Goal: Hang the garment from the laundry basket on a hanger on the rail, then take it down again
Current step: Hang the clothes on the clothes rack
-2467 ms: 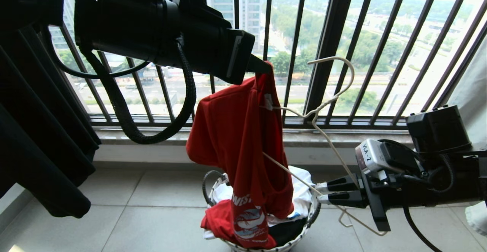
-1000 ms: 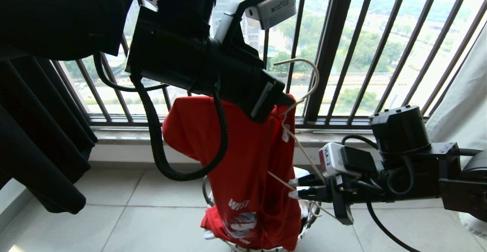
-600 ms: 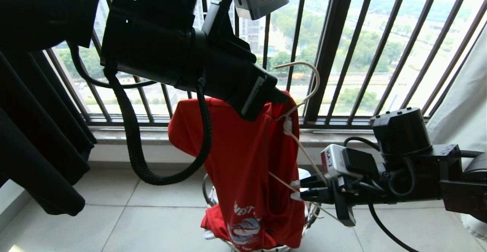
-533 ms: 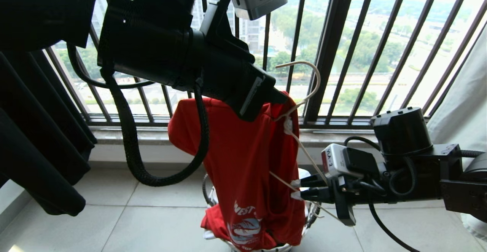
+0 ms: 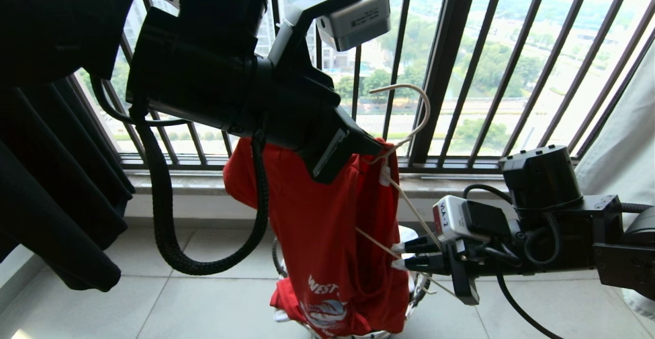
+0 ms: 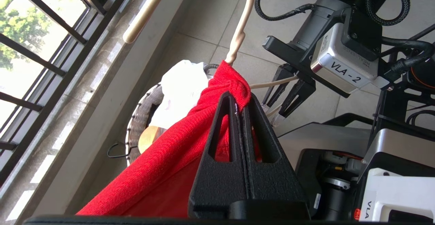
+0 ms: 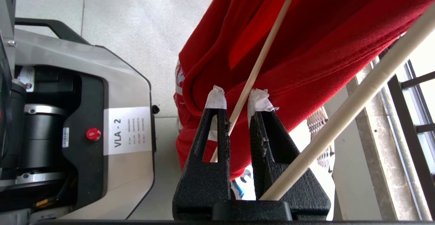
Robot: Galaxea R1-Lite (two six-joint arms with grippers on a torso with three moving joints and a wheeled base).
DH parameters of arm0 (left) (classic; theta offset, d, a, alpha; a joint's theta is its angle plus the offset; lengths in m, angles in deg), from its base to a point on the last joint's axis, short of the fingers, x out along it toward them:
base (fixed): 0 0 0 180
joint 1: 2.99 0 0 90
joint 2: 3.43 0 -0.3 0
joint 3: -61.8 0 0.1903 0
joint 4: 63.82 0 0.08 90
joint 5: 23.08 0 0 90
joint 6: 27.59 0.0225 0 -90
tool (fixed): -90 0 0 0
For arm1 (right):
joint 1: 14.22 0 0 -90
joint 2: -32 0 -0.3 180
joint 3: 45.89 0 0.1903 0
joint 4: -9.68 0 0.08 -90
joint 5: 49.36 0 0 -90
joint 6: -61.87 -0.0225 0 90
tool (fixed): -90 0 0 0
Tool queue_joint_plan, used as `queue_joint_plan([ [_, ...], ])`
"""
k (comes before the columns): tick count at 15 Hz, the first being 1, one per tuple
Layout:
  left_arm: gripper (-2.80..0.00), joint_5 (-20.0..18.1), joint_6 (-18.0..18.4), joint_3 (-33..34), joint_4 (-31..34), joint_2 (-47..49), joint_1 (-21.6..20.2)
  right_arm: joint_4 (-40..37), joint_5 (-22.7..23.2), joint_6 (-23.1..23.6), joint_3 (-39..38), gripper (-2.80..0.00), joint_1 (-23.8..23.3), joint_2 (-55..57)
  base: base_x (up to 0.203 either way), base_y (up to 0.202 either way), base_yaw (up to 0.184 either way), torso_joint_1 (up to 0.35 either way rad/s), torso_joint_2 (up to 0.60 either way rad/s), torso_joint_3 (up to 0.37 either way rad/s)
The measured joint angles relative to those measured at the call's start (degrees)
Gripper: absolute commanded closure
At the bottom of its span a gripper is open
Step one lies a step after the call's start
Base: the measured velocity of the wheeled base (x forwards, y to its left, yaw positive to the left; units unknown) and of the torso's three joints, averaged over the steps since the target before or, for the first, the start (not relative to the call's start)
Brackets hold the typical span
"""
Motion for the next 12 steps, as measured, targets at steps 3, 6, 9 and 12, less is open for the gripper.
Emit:
queue_joint_plan([
  [3,-2.8,-0.02,0.01,0.09,-0.05,-0.06,0.67,0.02,-0.05,-0.06,-0.3,0.0,-0.04,-0.23,0.0,0.0,0.0,0.0,0.0,0.0],
  [6,-2.8,-0.03,-0.02,0.09,-0.07,-0.06,0.94,0.0,-0.11,-0.09,-0.6,0.0,-0.04,-0.36,0.0,0.0,0.0,0.0,0.0,0.0],
  [9,-2.8,-0.05,-0.11,-0.16,-0.07,-0.33,0.99,0.02,-0.07,-0.13,-0.68,0.0,-0.11,-0.65,0.0,0.0,0.0,0.0,0.0,0.0],
  [12,-2.8,-0.02,-0.51,-0.6,-0.22,-1.16,0.44,0.05,0.11,-0.48,-0.71,0.0,-0.14,-1.13,0.0,0.0,0.0,0.0,0.0,0.0],
])
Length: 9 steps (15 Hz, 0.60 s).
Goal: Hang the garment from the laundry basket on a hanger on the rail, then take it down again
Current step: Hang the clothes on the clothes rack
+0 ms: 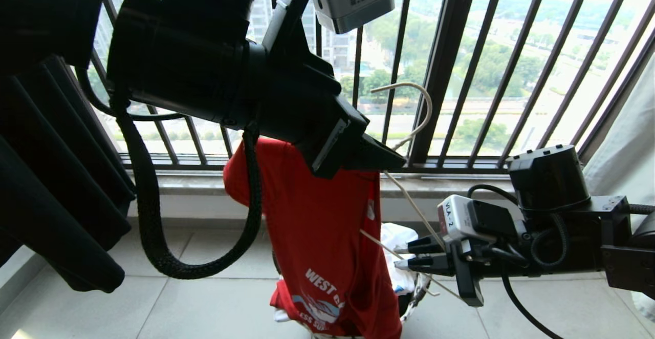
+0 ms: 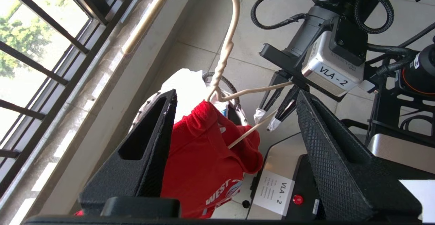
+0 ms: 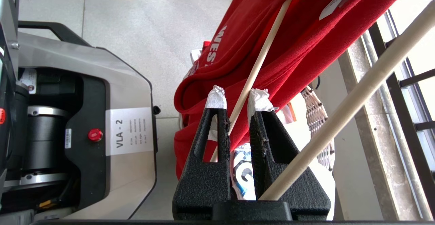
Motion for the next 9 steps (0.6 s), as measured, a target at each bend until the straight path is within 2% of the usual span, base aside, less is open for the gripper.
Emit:
queue_joint_plan([
  [3,-2.8,0.0,-1.03,-0.25,-0.02,-2.13,-3.07,-0.01,-0.04,-0.03,-0.11,0.0,-0.49,-0.31,0.0,0.0,0.0,0.0,0.0,0.0],
  [4,-1.03,0.02,-1.73,-0.28,0.0,-3.18,-4.23,-0.02,0.02,-0.09,-0.24,0.0,-0.65,-0.36,0.0,0.0,0.0,0.0,0.0,0.0],
  [5,0.0,0.04,-2.35,-0.28,0.02,-4.17,-5.06,-0.02,0.04,-0.11,-0.3,0.0,-0.82,-0.39,0.0,0.0,0.0,0.0,0.0,0.0],
  [9,0.0,-0.03,-5.53,0.01,0.24,-7.79,-9.79,-0.82,0.04,-1.82,-0.19,0.0,-1.41,-1.54,0.0,0.0,0.0,0.0,0.0,0.0],
])
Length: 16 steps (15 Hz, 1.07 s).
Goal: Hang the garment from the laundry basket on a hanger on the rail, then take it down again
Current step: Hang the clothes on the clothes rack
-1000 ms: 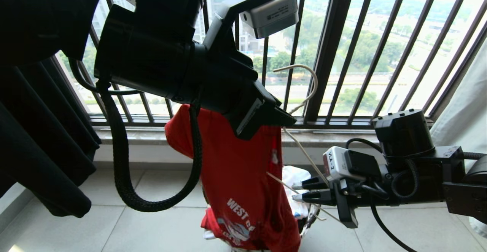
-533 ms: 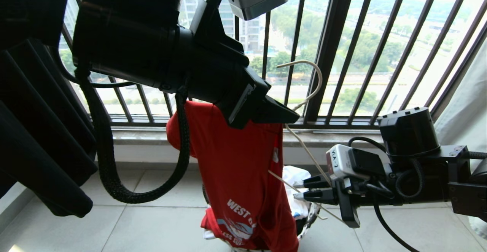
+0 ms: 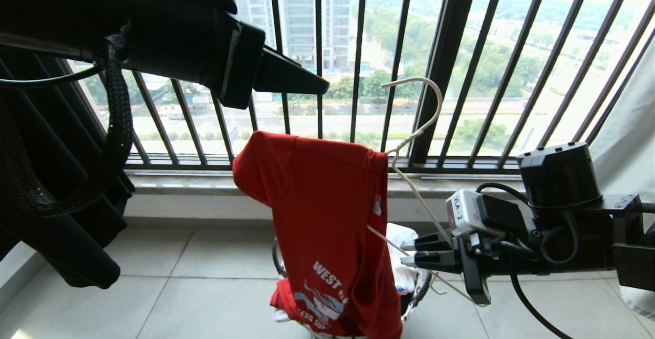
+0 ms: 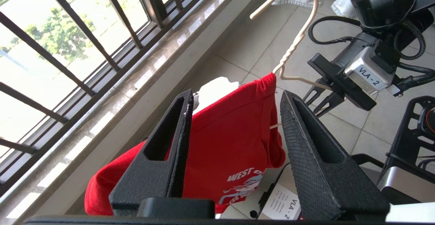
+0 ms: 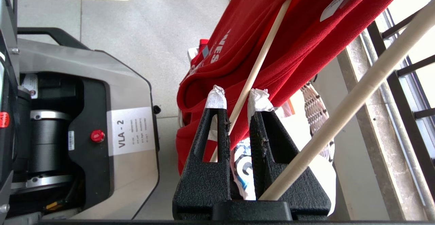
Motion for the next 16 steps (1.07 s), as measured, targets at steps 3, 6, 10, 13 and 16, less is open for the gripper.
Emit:
queue_joint_plan([
  [3,0.0,-0.71,-2.32,1.01,3.28,-1.24,-6.3,-4.63,1.48,-3.82,2.27,0.0,0.02,-2.06,0.0,0.0,0.0,0.0,0.0,0.0],
  [6,0.0,-7.3,0.62,2.15,4.72,-0.7,-14.37,-10.44,4.0,-3.85,4.92,0.0,0.35,-3.14,0.0,0.0,0.0,0.0,0.0,0.0],
  [10,0.0,-16.0,16.97,2.67,16.31,0.08,-22.03,-19.62,7.5,-1.77,8.08,0.0,0.98,-3.56,0.0,0.0,0.0,0.0,0.0,0.0],
  [13,0.0,-18.61,24.56,5.75,20.61,-0.6,-25.44,-25.29,7.44,2.98,9.41,0.0,1.6,-3.51,0.0,0.0,0.0,0.0,0.0,0.0],
  [16,-0.86,-19.9,27.47,8.28,21.01,-1.2,-26.28,-27.31,7.41,5.24,9.97,0.0,1.66,-3.51,0.0,0.0,0.0,0.0,0.0,0.0],
])
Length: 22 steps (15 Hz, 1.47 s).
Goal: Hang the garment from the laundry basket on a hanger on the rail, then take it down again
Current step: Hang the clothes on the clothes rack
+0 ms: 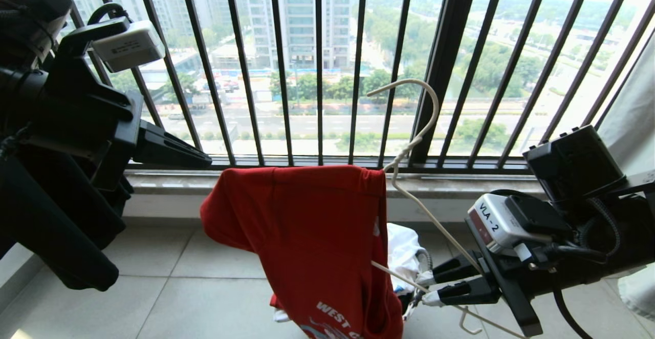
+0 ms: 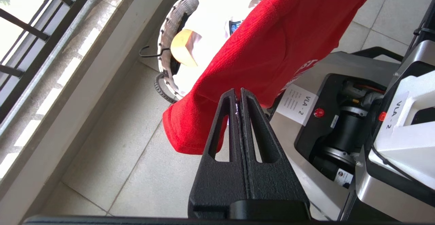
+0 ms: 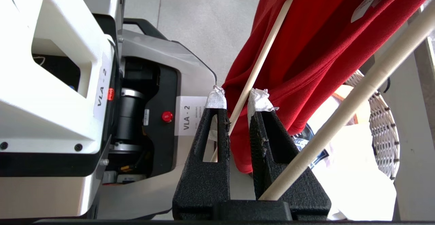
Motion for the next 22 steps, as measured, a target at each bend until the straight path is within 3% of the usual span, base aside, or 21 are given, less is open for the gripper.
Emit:
queue_joint_plan([
  [1,-2.8,-1.17,0.48,0.43,0.0,-0.07,0.26,-0.11,-0.02,0.73,-0.52,0.0,-0.11,-0.16,0.0,0.0,0.0,0.0,0.0,0.0],
  [5,-2.8,-2.59,5.44,3.31,0.89,-0.88,2.33,-0.11,-0.13,2.95,-2.06,0.0,-0.22,-0.66,0.0,0.0,0.0,0.0,0.0,0.0],
  [10,-2.8,-2.8,5.56,3.56,0.34,0.45,4.0,0.21,-0.13,4.42,-4.66,0.0,-0.33,-2.34,0.0,0.0,0.0,0.0,0.0,0.0],
  [18,-2.8,-11.26,3.55,1.43,-0.34,4.33,7.62,2.63,-0.06,4.7,-6.88,0.0,-0.37,-5.2,0.0,0.0,0.0,0.0,0.0,0.0],
  [22,-2.8,-12.13,3.52,-0.36,-0.31,6.48,9.01,2.77,0.09,5.33,-7.22,0.0,-1.08,-6.52,0.0,0.0,0.0,0.0,0.0,0.0],
])
